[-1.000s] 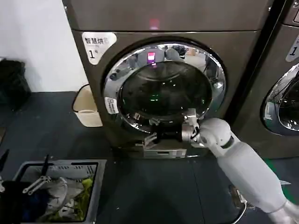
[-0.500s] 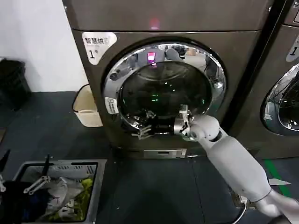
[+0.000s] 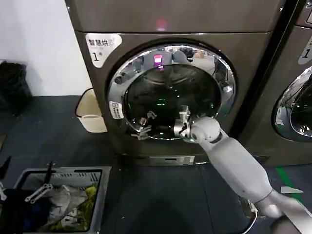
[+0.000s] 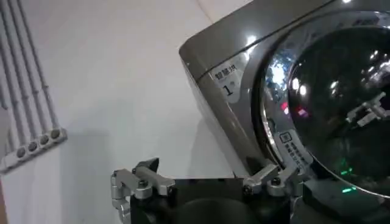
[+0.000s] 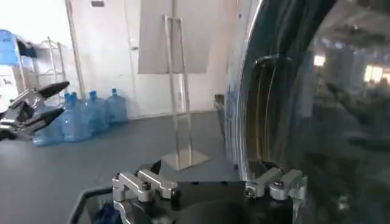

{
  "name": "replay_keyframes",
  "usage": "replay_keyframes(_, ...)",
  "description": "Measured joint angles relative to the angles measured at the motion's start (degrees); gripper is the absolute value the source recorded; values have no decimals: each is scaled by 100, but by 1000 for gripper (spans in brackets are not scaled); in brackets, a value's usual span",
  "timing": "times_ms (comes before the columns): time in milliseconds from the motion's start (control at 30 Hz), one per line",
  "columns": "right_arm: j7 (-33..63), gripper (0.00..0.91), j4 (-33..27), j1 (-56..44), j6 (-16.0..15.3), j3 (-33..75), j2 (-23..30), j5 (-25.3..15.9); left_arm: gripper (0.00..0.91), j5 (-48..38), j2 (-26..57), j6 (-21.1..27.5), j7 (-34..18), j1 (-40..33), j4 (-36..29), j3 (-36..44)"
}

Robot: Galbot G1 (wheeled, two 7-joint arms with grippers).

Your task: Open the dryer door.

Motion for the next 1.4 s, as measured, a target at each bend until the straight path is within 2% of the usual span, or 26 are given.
replay_keyframes(400, -34, 907, -253, 182, -4, -70, 220, 4, 907, -1, -2, -3, -1, -19, 11, 1)
replay_keyframes(1133, -141, 907, -356, 388, -36, -251, 403, 80, 907, -4, -13, -3, 2, -61, 19, 14)
replay_keyframes(1400, -261, 907, -230, 407, -211, -340, 341, 336, 907, -16, -6, -2, 2, -74, 19, 15)
